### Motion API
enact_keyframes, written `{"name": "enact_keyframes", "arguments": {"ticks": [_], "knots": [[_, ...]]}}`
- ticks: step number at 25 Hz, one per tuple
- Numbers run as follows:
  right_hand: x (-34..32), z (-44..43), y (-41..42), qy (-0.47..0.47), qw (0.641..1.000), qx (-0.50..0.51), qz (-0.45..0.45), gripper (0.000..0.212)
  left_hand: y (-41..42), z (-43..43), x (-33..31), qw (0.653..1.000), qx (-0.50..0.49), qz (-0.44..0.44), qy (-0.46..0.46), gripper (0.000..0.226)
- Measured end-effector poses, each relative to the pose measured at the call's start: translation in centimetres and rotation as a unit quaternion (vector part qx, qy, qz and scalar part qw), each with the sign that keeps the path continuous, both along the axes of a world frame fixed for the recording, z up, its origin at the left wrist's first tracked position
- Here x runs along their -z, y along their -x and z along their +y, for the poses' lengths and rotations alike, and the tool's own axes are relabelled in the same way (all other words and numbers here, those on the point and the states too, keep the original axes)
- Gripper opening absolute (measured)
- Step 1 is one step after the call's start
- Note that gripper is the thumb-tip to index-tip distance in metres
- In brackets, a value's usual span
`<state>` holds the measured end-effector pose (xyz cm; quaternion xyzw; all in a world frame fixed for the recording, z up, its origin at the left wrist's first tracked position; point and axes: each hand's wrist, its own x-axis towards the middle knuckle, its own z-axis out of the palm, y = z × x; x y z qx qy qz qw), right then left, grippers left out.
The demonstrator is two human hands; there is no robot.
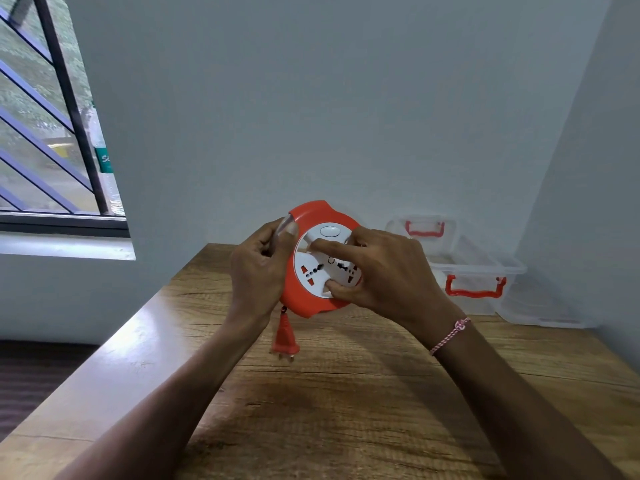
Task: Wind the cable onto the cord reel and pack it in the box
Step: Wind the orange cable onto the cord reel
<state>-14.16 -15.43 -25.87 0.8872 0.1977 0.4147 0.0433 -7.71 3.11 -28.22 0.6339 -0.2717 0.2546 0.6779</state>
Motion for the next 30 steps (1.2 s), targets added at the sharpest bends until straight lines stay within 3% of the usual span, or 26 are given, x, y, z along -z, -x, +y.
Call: {"name": "enact_keyframes", "arguments": {"ticks": [6, 8, 11, 14, 17, 20, 22, 26, 30], "knots": [[0.4, 0.0, -0.7, -0.009, 1.000, -0.014, -0.007, 0.065, -0.4, 0.1, 0.1, 0.999, -0.011, 0.037, 0.020, 0.015], [0.2, -0.4, -0.5, -0.020, 0.999, -0.027, -0.024, 0.064, -0.6, 0.2, 0.1, 0.998, -0.016, 0.054, 0.035, 0.024], [0.0, -1.0, -0.3, -0.131, 0.985, -0.050, -0.097, 0.040, -1.2, 0.4, 0.2, 0.995, -0.030, 0.074, 0.055, 0.033], [0.5, -0.2, -0.5, -0.401, 0.909, -0.073, -0.088, 0.013, -1.6, 0.5, 0.4, 0.992, -0.040, 0.103, 0.069, 0.029], [1.7, 0.7, -0.9, -0.598, 0.792, -0.085, 0.092, 0.020, -2.0, 0.4, 0.9, 0.987, -0.046, 0.135, 0.080, 0.033], [2.8, 1.5, -1.1, -0.628, 0.722, -0.125, 0.264, 0.050, -2.6, 0.3, 1.6, 0.981, -0.043, 0.167, 0.084, 0.034], [3.3, 2.0, -1.4, -0.622, 0.695, -0.166, 0.321, 0.056, -2.9, 0.1, 1.9, 0.978, -0.041, 0.187, 0.081, 0.039], [3.5, 2.3, -1.4, -0.637, 0.662, -0.208, 0.336, 0.050, -3.0, 0.0, 2.0, 0.977, -0.023, 0.196, 0.075, 0.036], [3.2, 2.0, -1.2, -0.644, 0.654, -0.215, 0.335, 0.052, -2.8, -0.3, 2.0, 0.979, -0.007, 0.196, 0.060, 0.042]]}}
